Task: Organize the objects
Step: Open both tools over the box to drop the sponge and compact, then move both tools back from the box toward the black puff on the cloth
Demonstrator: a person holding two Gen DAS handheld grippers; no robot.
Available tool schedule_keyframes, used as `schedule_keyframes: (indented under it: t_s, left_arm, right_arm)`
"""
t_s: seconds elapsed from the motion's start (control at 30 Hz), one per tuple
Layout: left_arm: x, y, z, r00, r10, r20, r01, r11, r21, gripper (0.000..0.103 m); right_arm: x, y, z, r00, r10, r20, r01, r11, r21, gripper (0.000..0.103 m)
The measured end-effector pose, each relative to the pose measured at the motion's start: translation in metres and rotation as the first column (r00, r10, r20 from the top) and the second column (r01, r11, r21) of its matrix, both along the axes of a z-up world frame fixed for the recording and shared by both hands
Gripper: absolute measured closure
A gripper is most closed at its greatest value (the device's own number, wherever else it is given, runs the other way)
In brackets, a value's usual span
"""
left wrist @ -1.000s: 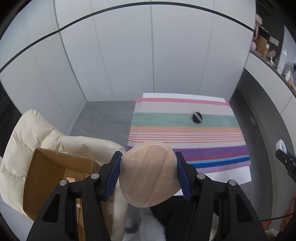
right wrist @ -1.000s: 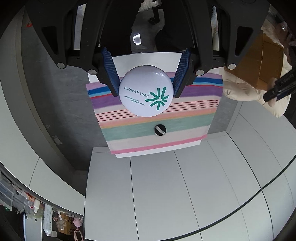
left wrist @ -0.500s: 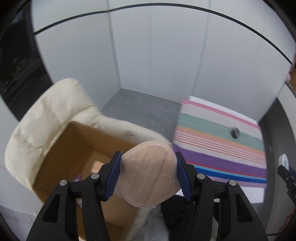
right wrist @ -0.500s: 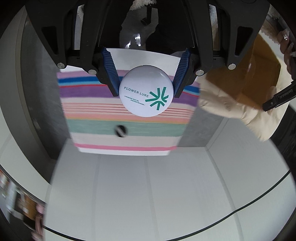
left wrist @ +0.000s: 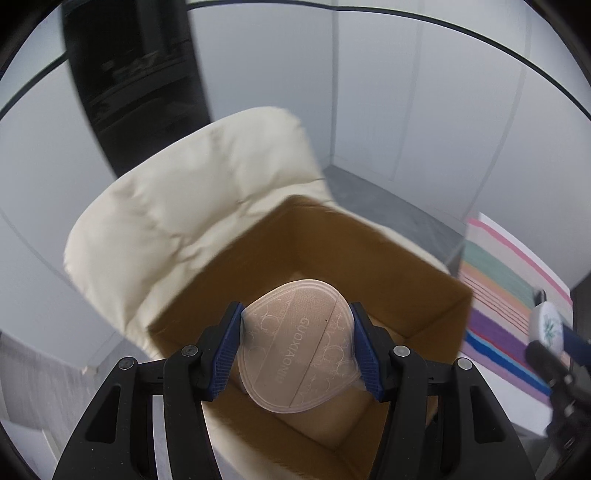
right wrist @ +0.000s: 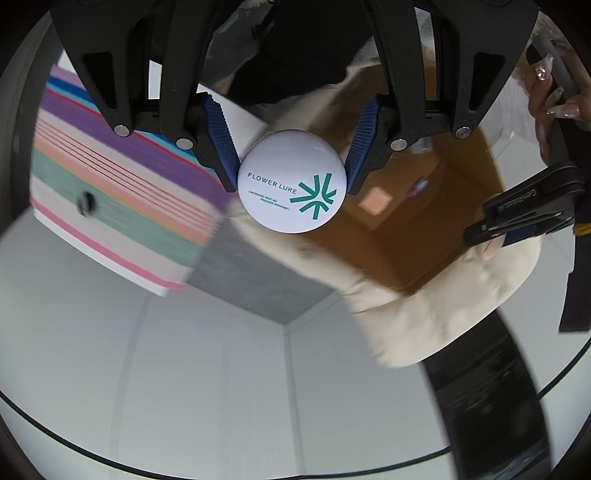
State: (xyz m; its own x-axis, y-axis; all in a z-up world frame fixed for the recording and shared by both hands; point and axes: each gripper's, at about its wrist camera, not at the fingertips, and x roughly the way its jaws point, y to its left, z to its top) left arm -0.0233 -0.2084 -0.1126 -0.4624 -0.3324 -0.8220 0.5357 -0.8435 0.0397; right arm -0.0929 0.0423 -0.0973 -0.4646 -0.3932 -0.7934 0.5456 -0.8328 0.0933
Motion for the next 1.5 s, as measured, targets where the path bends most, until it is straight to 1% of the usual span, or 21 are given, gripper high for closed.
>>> schedule_keyframes:
  t_s: [0.1, 0.13, 0.2, 0.27, 0.3, 0.33, 0.37, 0.4, 0.53, 0.8, 0.97, 1.1, 1.33, 1.5]
  left_arm:
    - [0.013, -0.02, -0.003, 0.999, 0.046, 0.006, -0.046, 0.998, 0.032, 0.043]
    - [0.016, -0.024, -0.004, 0.998, 0.056, 0.004, -0.056, 0.997, 0.043, 0.039]
    - [0.018, -0.032, -0.007, 0.998, 0.069, -0.001, -0.069, 0.995, 0.076, 0.036]
    - [0.019, -0.039, -0.01, 0.997, 0.079, -0.001, -0.078, 0.992, 0.096, 0.027]
    - [0.018, -0.04, -0.011, 0.997, 0.079, -0.001, -0.078, 0.991, 0.104, 0.024]
    - [0.017, -0.038, -0.01, 0.997, 0.074, -0.001, -0.074, 0.991, 0.111, 0.02]
    - [0.016, -0.036, -0.01, 0.998, 0.065, -0.004, -0.064, 0.991, 0.114, 0.019]
    - [0.015, -0.034, -0.01, 0.998, 0.057, -0.002, -0.056, 0.992, 0.111, 0.019]
    - [0.013, -0.026, -0.007, 0.999, 0.035, -0.005, -0.034, 0.995, 0.09, 0.019]
    - [0.011, -0.018, -0.01, 1.0, 0.017, 0.009, -0.018, 0.996, 0.082, 0.019]
    - [0.005, 0.0, -0.012, 0.999, -0.038, 0.014, 0.037, 0.998, 0.058, 0.019]
    - [-0.002, 0.017, -0.011, 0.996, -0.09, 0.004, 0.089, 0.994, 0.062, 0.019]
    - [-0.027, 0.067, -0.015, 0.978, -0.21, 0.012, 0.208, 0.975, 0.074, 0.019]
    - [-0.05, 0.114, -0.016, 0.954, -0.299, -0.023, 0.3, 0.947, 0.113, 0.019]
  right_arm:
    - [0.011, -0.039, -0.005, 0.997, 0.072, 0.008, -0.072, 0.997, 0.007, 0.043]
    - [0.015, -0.049, -0.006, 0.996, 0.089, 0.008, -0.089, 0.996, 0.01, 0.043]
    - [0.021, -0.069, -0.008, 0.993, 0.119, 0.009, -0.119, 0.993, 0.012, 0.043]
    - [0.023, -0.082, -0.013, 0.991, 0.13, 0.023, -0.131, 0.991, 0.009, 0.042]
    - [0.023, -0.087, -0.015, 0.991, 0.13, 0.036, -0.13, 0.991, 0.013, 0.039]
    - [0.021, -0.09, -0.017, 0.991, 0.123, 0.046, -0.124, 0.992, 0.017, 0.028]
    - [0.021, -0.09, -0.018, 0.992, 0.112, 0.052, -0.113, 0.993, 0.017, 0.018]
    - [0.021, -0.087, -0.019, 0.994, 0.099, 0.052, -0.1, 0.995, 0.013, 0.016]
    - [0.014, -0.078, -0.022, 0.994, 0.08, 0.068, -0.08, 0.997, 0.007, 0.016]
    - [0.007, -0.06, -0.019, 0.996, 0.045, 0.072, -0.046, 0.999, 0.003, 0.016]
    - [0.002, -0.041, -0.017, 0.997, -0.002, 0.071, 0.002, 1.0, 0.0, 0.016]
    - [-0.004, -0.018, -0.018, 0.995, -0.062, 0.076, 0.063, 0.998, -0.001, 0.016]
    - [-0.013, 0.042, -0.014, 0.978, -0.193, 0.08, 0.195, 0.98, -0.022, 0.016]
    - [-0.016, 0.091, -0.01, 0.957, -0.28, 0.078, 0.283, 0.959, -0.027, 0.016]
